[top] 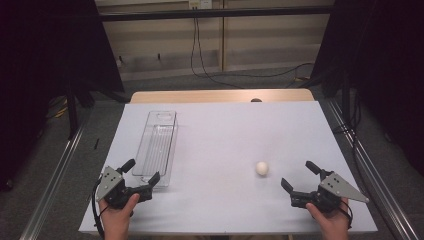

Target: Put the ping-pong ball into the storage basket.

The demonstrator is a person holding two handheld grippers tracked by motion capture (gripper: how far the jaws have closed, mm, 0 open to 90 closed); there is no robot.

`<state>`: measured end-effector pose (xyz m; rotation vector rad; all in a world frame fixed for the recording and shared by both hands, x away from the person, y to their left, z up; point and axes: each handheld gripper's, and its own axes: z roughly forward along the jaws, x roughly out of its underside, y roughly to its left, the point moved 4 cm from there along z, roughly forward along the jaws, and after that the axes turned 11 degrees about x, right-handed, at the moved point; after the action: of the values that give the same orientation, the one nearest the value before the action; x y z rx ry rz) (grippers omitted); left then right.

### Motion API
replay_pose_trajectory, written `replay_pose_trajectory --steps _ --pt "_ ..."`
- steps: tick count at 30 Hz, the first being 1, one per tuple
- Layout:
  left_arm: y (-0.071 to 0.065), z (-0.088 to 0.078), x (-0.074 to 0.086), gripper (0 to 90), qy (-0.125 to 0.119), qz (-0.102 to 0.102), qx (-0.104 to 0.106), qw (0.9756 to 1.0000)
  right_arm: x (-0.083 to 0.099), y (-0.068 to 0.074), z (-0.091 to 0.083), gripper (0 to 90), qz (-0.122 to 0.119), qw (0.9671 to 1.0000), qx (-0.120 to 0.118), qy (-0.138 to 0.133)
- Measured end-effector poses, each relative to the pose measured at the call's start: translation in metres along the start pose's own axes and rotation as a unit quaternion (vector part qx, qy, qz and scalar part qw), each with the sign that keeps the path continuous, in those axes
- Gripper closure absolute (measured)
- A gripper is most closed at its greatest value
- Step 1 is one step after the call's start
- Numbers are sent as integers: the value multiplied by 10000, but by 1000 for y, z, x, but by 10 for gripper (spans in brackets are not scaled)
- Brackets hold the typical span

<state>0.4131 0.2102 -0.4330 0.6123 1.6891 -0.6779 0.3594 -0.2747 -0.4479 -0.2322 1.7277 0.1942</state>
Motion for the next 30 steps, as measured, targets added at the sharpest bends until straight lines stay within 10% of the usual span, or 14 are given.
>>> replay_pose_trajectory --steps 30 --pt "-19 28 -12 19 126 -3 465 9988 1 -7 -4 4 99 9999 77 42"
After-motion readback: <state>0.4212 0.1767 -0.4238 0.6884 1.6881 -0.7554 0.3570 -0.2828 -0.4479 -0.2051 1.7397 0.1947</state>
